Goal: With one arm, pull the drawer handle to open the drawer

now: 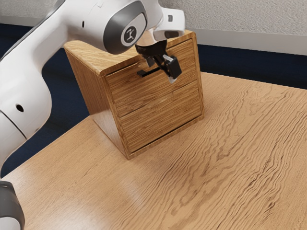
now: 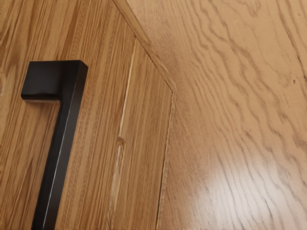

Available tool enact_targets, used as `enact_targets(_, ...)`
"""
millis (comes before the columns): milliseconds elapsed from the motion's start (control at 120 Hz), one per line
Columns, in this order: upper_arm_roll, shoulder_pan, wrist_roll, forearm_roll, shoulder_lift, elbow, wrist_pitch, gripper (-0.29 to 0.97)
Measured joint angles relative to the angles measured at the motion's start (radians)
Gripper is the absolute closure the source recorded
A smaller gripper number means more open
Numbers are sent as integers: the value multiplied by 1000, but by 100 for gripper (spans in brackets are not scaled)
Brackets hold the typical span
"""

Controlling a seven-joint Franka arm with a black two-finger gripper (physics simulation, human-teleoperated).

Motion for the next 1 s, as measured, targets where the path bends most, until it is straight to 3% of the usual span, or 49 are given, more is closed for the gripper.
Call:
enact_targets(558,1,29,4,27,18,-6,-4,0)
enact_targets(1000,0,1,3,30,22,-15,-3,0)
